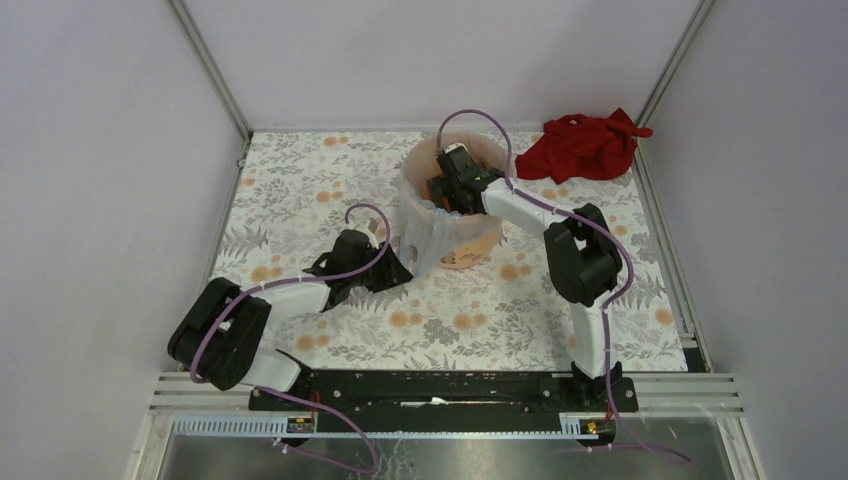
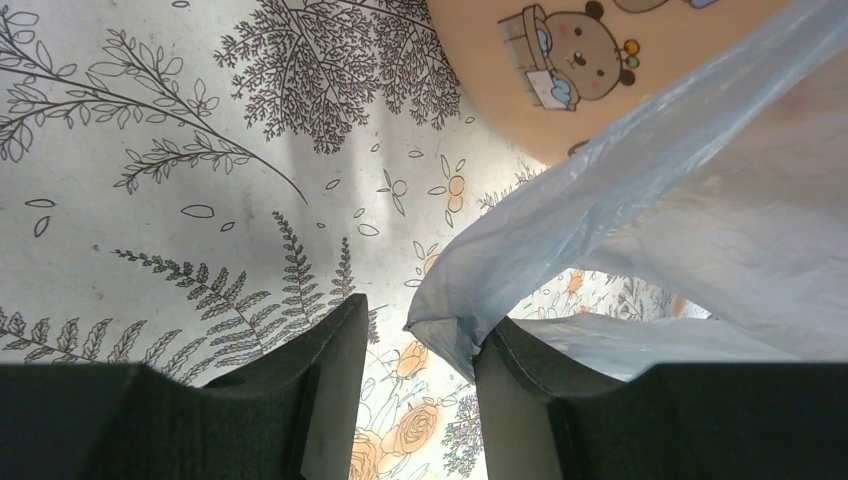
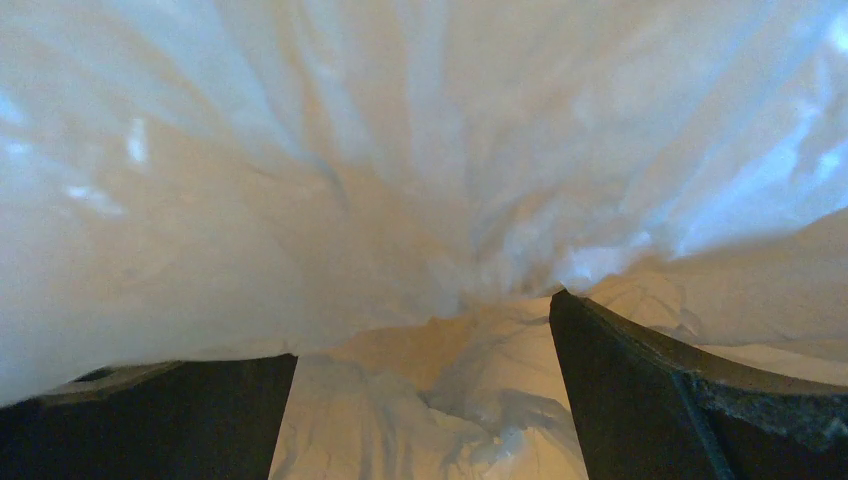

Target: Put the trash bags into the trash bin

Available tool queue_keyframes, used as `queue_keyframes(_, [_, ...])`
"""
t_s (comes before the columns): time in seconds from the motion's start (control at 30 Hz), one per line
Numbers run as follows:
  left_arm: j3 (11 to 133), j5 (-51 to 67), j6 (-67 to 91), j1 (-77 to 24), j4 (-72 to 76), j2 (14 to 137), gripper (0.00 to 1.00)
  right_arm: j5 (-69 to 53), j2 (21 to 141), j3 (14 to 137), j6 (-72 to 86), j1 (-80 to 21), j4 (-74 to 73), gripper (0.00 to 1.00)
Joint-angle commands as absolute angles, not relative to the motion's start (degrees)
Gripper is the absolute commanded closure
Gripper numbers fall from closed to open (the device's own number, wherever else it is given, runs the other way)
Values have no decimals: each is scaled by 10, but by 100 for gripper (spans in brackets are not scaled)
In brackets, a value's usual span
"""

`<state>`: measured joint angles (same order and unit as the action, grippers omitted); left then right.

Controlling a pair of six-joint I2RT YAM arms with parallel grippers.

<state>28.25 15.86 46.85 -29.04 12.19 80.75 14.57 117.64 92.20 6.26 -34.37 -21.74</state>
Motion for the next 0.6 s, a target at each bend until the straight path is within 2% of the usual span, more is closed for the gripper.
queue_keyframes(0.0, [292, 157, 462, -293, 128, 795, 54, 204, 1178, 961, 59, -340, -199, 0])
queue_keyframes(0.2, [300, 154, 454, -293, 109, 780, 49, 100, 1138, 958, 92, -350, -241, 0])
queue_keyframes(0.57, [332, 124, 408, -292, 2, 677, 31, 67, 1013, 968, 113, -351, -334, 0])
